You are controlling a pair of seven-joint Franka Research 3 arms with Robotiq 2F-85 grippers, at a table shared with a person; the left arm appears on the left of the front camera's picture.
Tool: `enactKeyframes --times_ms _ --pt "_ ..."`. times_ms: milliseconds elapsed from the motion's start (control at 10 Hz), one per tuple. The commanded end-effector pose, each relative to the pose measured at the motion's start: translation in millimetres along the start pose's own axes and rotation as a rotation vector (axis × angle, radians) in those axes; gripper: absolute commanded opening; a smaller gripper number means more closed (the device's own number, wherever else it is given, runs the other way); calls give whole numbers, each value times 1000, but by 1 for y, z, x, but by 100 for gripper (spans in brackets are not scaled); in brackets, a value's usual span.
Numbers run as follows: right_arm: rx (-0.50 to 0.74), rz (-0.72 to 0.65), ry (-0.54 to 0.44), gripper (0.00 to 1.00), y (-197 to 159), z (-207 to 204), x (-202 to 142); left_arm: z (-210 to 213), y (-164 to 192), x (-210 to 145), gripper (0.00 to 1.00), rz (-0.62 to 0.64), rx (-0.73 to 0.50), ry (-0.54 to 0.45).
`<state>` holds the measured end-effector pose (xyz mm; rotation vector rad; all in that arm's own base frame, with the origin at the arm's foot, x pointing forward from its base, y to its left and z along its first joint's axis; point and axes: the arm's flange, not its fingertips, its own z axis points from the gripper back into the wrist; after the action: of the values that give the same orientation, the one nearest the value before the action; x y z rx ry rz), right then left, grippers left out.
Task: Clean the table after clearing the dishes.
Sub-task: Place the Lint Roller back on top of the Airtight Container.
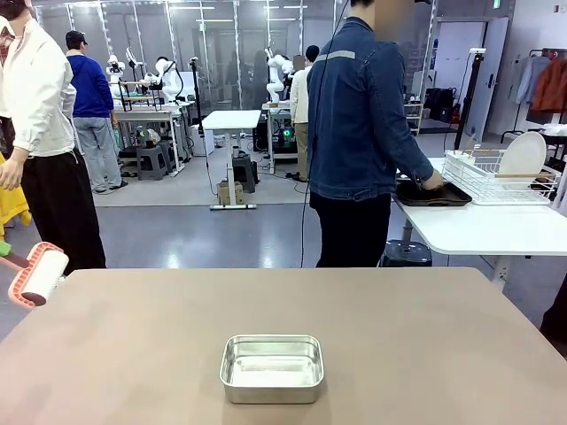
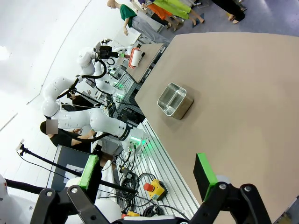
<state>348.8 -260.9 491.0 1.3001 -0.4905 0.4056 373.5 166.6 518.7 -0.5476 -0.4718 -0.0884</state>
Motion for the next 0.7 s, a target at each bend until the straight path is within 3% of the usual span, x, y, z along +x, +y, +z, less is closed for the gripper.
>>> enactKeyframes --times_ms 0,300,600 --pt "2 20 8 100 2 0 -2 -21 -56 21 20 -214 -18 81" --pt "2 20 8 100 2 0 -2 -89 -196 46 20 -577 -89 253" --pt "2 20 8 100 2 0 -2 -175 -321 48 20 -893 -143 475"
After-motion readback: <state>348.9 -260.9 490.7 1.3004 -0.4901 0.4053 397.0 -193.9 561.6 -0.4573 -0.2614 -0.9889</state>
